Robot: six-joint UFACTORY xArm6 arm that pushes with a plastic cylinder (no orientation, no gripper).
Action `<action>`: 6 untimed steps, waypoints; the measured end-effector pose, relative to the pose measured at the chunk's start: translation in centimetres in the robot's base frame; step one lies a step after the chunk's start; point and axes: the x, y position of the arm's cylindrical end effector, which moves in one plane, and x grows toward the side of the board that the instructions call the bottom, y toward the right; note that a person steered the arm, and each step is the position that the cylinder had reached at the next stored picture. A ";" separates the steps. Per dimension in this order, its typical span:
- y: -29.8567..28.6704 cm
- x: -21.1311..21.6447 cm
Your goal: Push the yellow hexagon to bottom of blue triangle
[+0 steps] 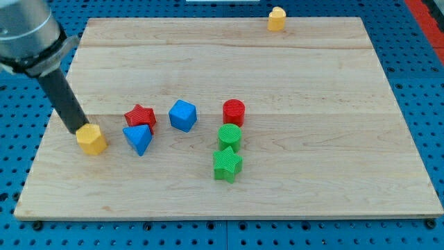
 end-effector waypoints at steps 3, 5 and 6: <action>-0.1 8.4; 6.8 9.5; 8.0 9.3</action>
